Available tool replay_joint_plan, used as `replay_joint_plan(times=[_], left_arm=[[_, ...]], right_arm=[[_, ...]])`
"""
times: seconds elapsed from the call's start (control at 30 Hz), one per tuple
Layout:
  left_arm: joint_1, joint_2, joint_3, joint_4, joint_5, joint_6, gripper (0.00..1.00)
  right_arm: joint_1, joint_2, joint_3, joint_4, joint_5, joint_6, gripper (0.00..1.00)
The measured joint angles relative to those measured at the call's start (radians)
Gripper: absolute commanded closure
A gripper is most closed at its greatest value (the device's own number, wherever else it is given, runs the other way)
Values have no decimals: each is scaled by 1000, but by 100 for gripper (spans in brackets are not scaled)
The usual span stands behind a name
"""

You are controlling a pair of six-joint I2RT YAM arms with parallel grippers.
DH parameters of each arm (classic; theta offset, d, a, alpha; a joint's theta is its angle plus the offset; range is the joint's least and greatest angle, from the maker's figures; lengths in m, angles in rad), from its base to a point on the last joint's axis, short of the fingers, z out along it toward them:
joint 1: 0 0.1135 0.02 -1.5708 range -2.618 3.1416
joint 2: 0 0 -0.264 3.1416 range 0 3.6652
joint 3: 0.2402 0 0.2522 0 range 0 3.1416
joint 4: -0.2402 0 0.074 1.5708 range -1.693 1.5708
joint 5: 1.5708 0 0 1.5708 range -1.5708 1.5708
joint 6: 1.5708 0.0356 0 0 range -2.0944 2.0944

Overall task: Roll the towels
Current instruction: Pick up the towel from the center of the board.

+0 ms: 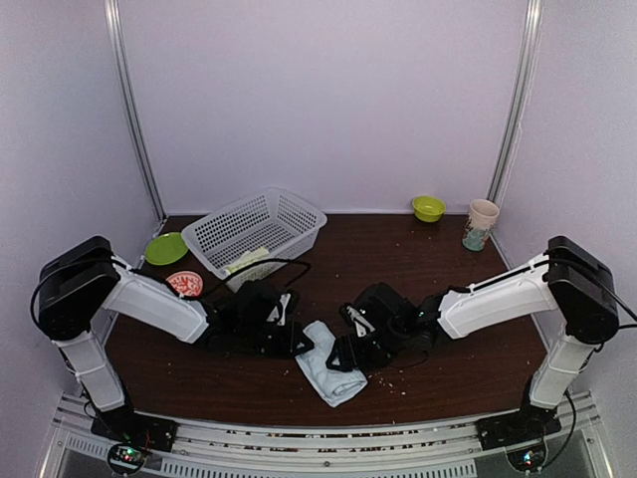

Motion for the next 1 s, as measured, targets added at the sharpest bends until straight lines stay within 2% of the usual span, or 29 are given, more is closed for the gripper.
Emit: replay_joint_plan(times=[0.3, 0.37, 0.5, 0.57, 0.6, 0.83, 0.93, 1.0], left_arm=[[-18, -26, -37, 14, -20, -12, 100], [-24, -29, -41, 14, -30, -15, 100], [-31, -37, -49, 13, -44, -18, 100], [-34, -42, -50, 4, -49, -18, 100], [-34, -48, -50, -8, -52, -18, 100], [-44, -116, -29, -153, -95, -6, 100], [-47, -159, 2, -266, -124, 12, 83], [-44, -199, 30, -363, -155, 27, 67]], right_arm=[[55, 89, 92, 14, -43, 8, 36], [62, 102, 103, 23, -53, 18, 43], [68, 129, 121, 30, -66, 29, 80], [69, 141, 121, 34, -70, 46, 96], [69, 142, 122, 37, -71, 52, 100], [76, 132, 126, 21, -35, 63, 100], [81, 113, 127, -21, 8, 47, 100], [77, 83, 126, -80, 58, 33, 100]])
